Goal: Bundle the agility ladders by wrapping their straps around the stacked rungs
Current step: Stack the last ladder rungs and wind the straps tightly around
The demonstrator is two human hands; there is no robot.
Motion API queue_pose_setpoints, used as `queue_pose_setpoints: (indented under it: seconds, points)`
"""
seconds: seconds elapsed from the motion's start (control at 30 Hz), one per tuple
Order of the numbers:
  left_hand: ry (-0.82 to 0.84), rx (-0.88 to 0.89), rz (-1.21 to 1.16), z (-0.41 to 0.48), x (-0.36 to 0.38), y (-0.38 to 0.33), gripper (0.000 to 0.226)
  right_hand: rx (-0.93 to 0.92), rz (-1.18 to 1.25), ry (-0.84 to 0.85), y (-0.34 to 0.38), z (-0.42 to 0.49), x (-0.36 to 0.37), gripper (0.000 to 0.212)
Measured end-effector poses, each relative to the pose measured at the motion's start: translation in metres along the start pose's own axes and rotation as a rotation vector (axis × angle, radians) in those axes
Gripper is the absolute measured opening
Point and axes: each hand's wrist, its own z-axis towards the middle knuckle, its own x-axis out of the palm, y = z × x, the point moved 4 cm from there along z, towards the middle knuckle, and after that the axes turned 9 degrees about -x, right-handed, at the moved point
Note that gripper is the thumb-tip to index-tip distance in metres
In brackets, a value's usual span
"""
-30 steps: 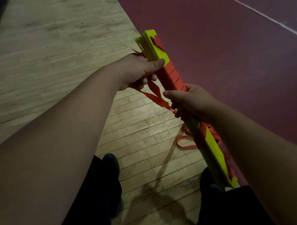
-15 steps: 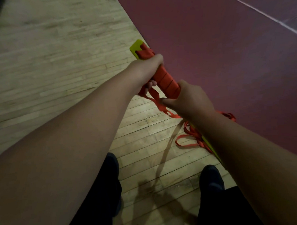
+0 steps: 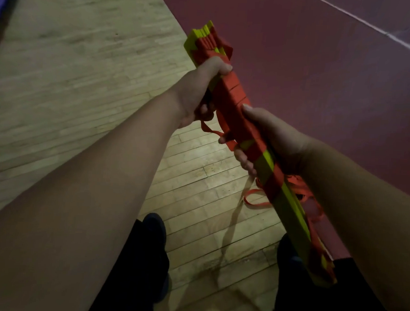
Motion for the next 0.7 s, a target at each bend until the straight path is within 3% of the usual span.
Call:
queue_pose_setpoints:
  seconds: [0.17,0.27,0.43,0.53,0.7]
  points:
    - [-0.164,-0.024,0.218,0.002,-0.017,0.004,0.066,0.029,-0.236,-0.214,0.001,0.005,-0.009,0.074]
    - [-0.211,-0.090,0.232,0.004,-0.017,0.011,0.070,-0.002,-0.479,-0.377,-0.004,0.012,-0.013,0.061]
    - [-0.288,-0.200,0.165,0.015,-0.017,0.021,0.069,-0.086,-0.975,-0.626,-0.006,0.018,-0.013,0.058]
    - [-0.233,-0.181,0.121,0.017,-0.016,0.020,0.060,-0.063,-0.895,-0.592,-0.007,0.017,-0.019,0.057]
    - [-0.061,-0.059,0.076,0.012,-0.009,0.014,0.059,0.002,-0.407,-0.300,0.002,0.007,-0.014,0.060]
